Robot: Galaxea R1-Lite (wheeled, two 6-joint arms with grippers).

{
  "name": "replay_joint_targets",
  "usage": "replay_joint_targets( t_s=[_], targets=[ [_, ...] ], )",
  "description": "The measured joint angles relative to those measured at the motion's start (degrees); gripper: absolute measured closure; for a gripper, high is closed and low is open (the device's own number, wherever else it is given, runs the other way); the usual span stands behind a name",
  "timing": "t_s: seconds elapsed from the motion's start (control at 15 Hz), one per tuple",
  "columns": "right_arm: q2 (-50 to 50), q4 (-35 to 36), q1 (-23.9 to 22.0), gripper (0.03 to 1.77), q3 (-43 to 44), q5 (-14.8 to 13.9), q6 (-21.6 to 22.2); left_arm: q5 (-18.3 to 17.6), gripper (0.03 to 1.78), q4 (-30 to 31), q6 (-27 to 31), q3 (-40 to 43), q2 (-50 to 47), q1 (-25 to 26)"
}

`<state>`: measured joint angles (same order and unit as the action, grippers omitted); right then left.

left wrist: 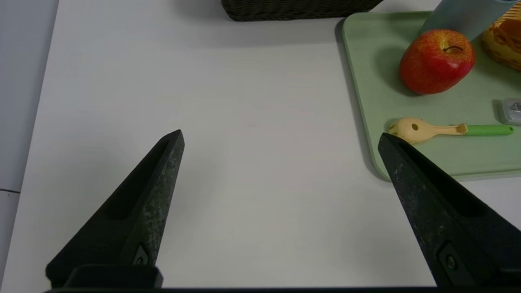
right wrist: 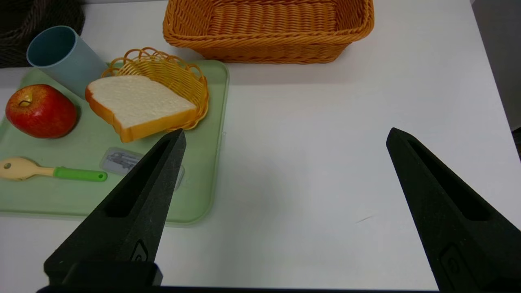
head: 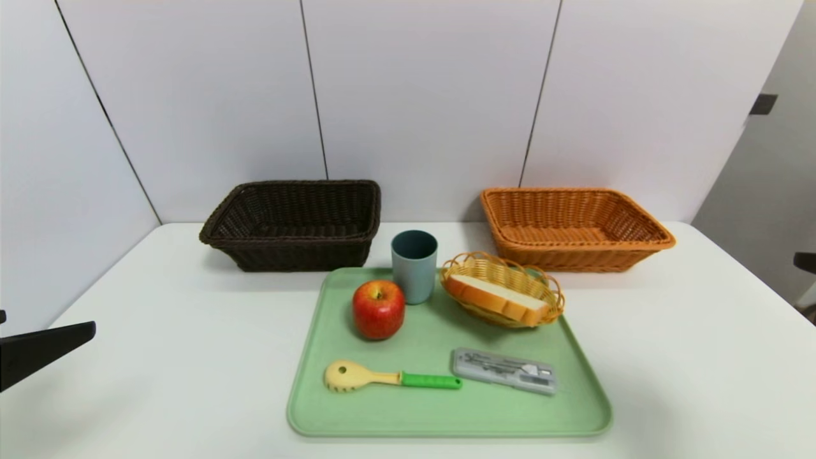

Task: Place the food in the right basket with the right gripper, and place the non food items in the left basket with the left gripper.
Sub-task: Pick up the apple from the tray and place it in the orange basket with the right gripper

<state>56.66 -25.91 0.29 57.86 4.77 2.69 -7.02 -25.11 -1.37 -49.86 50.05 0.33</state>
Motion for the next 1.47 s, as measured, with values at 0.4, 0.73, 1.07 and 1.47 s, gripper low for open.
replay_joint_targets(
  t_s=[0.4, 0.73, 1.07, 1.47],
  targets=[
    [6.6, -6.4, 2.4, 0.10, 6.5, -0.3, 0.0, 0.0, 0.12, -4.4, 0.2, -0.9, 1.4, -0.7],
    [10.4, -10.9, 10.6, 0.10, 11.1, -0.6, 0.0, 0.0, 0.12, -7.2, 0.5, -0.8, -0.1, -1.5],
    [17.4, -11.1, 26.6, 0.10, 16.6, -1.0, 1.3, 0.1, 0.12, -7.2, 0.5, -0.8, -0.2, -1.5],
    [32.4, -13.4, 42.5, 0.10, 29.8, -5.3, 7.4, 0.3, 0.12, -7.3, 0.4, -0.3, -0.1, -1.5]
  ],
)
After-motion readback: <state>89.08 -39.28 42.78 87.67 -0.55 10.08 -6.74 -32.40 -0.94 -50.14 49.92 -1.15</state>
